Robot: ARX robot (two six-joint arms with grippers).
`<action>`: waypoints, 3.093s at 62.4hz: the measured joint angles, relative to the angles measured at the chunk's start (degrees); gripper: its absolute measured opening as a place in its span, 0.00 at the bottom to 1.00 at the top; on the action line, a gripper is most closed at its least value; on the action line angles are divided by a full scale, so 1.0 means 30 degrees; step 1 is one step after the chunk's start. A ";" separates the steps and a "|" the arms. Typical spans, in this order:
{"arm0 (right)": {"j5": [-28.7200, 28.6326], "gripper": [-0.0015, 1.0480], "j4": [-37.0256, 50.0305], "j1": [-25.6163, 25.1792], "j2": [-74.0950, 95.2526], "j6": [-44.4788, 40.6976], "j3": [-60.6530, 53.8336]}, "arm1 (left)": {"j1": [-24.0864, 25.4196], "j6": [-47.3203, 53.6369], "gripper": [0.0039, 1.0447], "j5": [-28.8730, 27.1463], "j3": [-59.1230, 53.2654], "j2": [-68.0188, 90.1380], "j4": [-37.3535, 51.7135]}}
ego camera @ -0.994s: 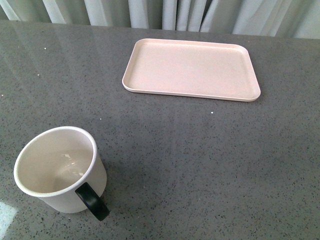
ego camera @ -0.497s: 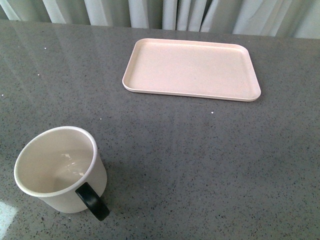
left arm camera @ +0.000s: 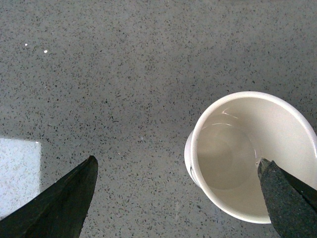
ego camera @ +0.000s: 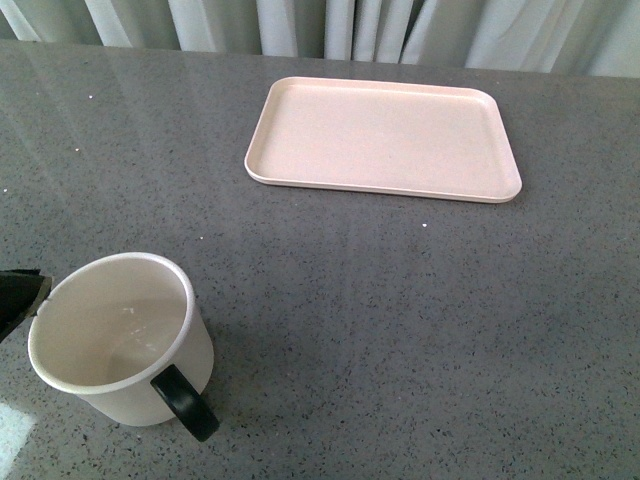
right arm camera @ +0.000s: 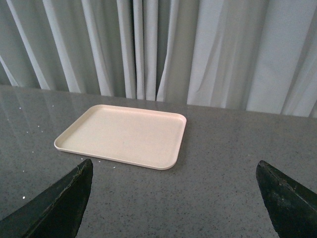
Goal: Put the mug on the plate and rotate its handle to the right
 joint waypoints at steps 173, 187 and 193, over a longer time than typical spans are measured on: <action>0.0007 0.91 0.0000 0.0000 0.0000 0.0000 0.0000 | -0.1668 0.1064 0.02 0.3330 1.3988 1.1533 -0.3789; 0.0007 0.91 0.0000 0.0000 0.0000 0.0000 0.0000 | -0.3104 0.0758 0.02 0.3650 1.9518 1.5271 -0.5421; 0.0007 0.91 0.0000 0.0000 0.0000 -0.0007 0.0000 | -0.3490 0.0729 0.02 0.3636 2.1719 1.6830 -0.6186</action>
